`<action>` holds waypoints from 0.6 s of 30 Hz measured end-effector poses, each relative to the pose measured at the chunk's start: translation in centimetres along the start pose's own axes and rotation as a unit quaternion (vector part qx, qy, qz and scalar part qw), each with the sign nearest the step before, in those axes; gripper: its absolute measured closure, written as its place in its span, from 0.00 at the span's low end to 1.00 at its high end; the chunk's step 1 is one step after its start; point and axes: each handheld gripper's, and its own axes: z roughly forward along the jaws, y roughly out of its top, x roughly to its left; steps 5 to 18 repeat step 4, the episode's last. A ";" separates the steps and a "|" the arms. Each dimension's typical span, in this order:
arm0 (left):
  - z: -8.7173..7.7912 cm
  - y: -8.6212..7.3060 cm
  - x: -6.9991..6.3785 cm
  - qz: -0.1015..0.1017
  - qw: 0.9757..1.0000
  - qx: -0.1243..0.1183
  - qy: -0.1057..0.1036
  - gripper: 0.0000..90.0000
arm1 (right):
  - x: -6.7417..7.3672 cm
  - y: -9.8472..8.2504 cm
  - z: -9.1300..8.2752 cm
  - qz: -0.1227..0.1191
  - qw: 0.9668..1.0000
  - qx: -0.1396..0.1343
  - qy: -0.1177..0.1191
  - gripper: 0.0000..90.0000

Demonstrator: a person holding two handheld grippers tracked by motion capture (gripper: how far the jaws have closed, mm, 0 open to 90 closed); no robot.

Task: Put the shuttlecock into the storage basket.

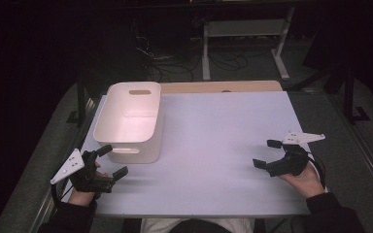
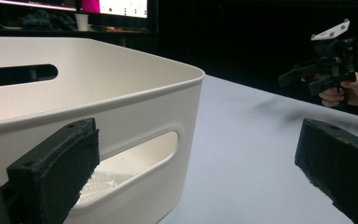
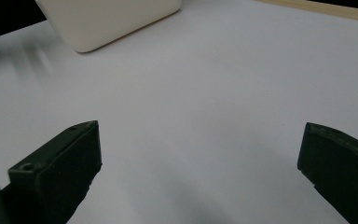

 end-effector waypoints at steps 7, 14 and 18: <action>0.0 0.0 0.0 0.000 1.000 0.000 0.000 0.00 | -0.1 -0.6 -0.1 0.004 1.000 -0.004 0.001 0.00; 0.0 0.0 0.0 0.000 1.000 0.000 0.000 0.00 | -0.1 -0.6 -0.1 0.004 1.000 -0.004 0.001 0.00; 0.0 0.0 0.0 0.000 1.000 0.000 0.000 0.00 | -0.1 -0.6 -0.1 0.004 1.000 -0.004 0.001 0.00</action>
